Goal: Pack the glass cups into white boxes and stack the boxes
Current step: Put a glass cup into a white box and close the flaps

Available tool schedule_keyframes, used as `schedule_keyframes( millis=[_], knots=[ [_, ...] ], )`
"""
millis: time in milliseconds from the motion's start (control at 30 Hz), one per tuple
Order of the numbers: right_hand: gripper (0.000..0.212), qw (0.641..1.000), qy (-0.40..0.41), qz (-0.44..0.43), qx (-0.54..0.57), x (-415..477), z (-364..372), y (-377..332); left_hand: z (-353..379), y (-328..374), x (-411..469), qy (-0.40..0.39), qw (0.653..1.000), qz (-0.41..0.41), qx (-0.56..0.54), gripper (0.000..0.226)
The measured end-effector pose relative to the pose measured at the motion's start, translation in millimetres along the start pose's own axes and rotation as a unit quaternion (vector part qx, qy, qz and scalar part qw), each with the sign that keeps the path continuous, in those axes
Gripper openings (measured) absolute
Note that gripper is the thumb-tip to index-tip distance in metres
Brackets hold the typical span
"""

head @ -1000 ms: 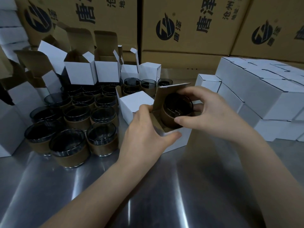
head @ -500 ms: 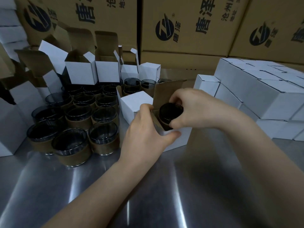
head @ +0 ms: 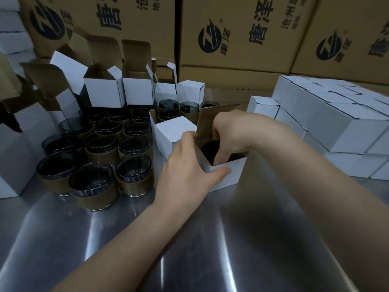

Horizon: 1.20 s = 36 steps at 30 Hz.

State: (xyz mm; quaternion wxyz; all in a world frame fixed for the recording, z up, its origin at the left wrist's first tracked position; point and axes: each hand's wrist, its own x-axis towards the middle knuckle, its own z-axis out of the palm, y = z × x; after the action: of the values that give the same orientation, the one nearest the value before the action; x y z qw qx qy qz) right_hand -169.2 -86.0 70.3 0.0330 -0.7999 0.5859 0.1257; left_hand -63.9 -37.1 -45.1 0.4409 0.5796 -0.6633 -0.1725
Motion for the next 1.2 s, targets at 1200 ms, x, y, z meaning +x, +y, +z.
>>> schedule_keyframes(
  millis=[1200],
  knots=[
    [0.020, 0.709, 0.124, -0.051, 0.692, 16.0, 92.1, 71.6, -2.4, 0.4, -6.4, -0.061, 0.998, 0.011, 0.005, 0.048]
  ],
)
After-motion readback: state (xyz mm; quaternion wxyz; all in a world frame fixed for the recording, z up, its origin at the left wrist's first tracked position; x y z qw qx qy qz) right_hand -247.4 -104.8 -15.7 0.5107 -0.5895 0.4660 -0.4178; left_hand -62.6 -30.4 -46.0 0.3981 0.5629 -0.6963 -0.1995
